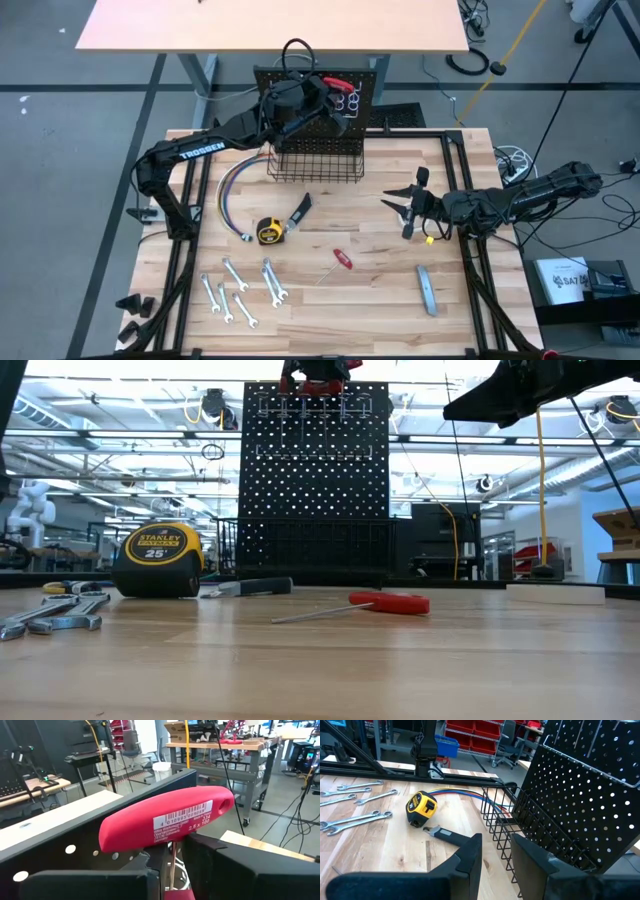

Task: Hang tools onto peg board
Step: Hang the top allen wrench on the peg board, then hang the allen wrench on the peg board

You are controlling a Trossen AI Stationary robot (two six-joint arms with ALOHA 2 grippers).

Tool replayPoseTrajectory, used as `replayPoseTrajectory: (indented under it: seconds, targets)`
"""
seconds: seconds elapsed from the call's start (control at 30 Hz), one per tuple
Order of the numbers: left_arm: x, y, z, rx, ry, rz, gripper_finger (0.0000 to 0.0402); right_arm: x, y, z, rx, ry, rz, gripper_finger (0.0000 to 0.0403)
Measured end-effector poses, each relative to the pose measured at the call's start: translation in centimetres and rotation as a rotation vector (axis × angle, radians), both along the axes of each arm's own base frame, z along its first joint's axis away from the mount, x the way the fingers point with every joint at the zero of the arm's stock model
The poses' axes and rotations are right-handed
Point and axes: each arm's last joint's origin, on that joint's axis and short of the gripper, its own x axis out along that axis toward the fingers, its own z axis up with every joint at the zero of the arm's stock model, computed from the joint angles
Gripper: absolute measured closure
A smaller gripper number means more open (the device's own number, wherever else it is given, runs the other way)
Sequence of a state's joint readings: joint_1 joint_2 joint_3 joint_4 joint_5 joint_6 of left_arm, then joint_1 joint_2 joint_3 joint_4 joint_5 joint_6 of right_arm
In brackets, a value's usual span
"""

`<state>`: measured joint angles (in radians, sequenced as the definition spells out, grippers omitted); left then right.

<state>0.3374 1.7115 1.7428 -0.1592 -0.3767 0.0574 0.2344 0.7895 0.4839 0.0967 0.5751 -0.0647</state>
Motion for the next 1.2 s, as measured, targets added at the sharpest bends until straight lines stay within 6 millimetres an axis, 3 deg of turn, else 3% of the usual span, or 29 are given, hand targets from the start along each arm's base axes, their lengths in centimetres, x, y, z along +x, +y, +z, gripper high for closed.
replayPoseTrajectory:
  seconds: [0.2,0.57,1.2]
  targets:
    - [0.0,0.0,-0.1,-0.017,0.005,-0.005,0.034,0.0,0.0,0.0,0.0,0.0,0.0,0.0309]
    - [-1.5,-0.3,2.0,-0.135,0.097,-0.041,0.034,0.0,0.0,0.0,0.0,0.0,0.0,0.0309]
    - [-1.8,-0.5,1.8,-0.263,0.09,-0.162,0.034,0.0,0.0,0.0,0.02,-0.005,-0.004,0.0309]
